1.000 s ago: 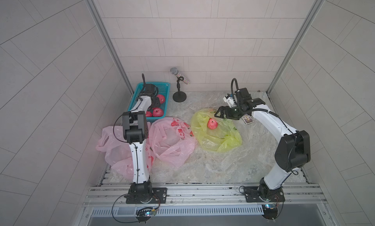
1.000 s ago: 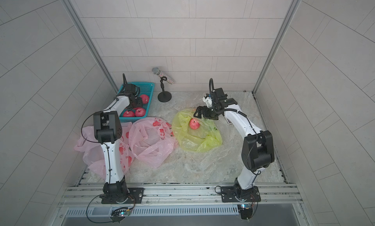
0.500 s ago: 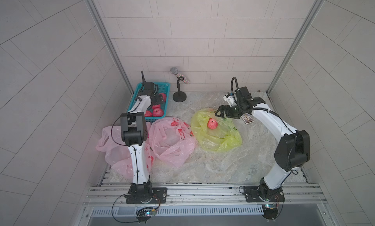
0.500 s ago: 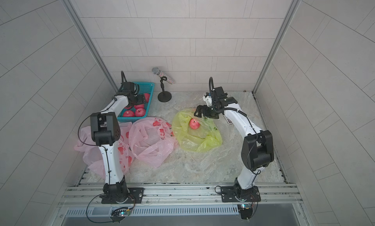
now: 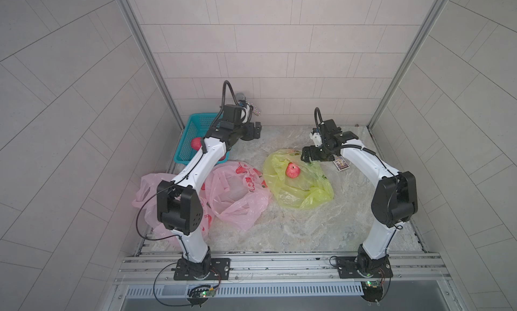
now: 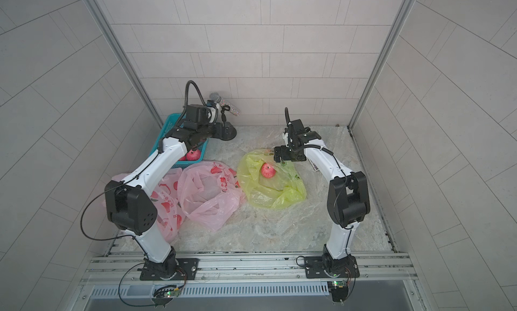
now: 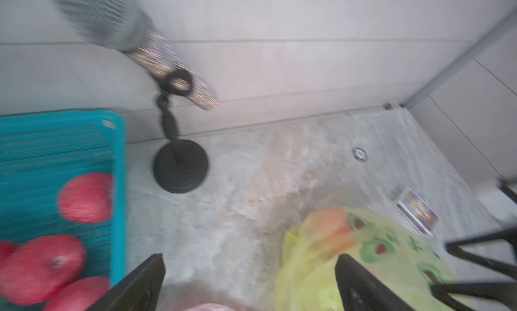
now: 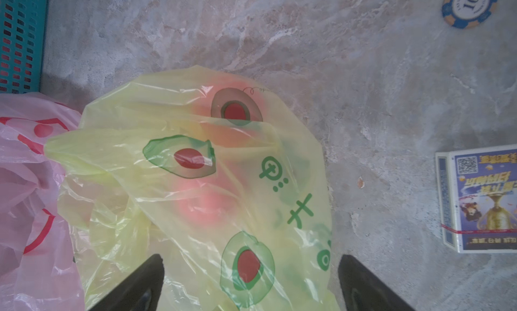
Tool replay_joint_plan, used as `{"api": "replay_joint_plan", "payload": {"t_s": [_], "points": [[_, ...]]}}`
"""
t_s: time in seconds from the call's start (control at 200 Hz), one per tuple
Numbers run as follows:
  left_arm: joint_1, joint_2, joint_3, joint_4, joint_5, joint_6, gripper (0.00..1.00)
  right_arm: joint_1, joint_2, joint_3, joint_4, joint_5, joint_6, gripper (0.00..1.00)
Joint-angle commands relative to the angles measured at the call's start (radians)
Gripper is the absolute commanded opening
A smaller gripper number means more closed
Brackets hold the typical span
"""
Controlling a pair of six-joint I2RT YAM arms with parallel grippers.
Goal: Untie the knot of a plastic bag & take out the apple
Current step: Place the apple in the basket, then pick up the apple from the plastic bag.
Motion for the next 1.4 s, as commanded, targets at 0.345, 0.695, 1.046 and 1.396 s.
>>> {"api": "replay_joint_plan", "payload": {"t_s": [0.345,0.695,1.046,1.396], "points": [[-0.319,-0.113,-0.276,0.049,0.164,-0.073,0.93,-0.005,0.105,0.001,0.071,-0.025,0.080,0.57],[-0.397,0.055,-0.237,0.035,0.216,-0.114,0.88,-0.011,0.121,0.004,0.099,-0.012,0.110,0.57],[-0.377,0.199,-0.157,0.012,-0.038,-0.085,0.90,-0.049,0.145,0.008,0.146,0.010,0.152,0.45],[-0.371,0.332,-0.079,0.138,-0.065,-0.084,0.95,-0.054,0.147,0.005,0.152,-0.026,0.160,0.46]]}}
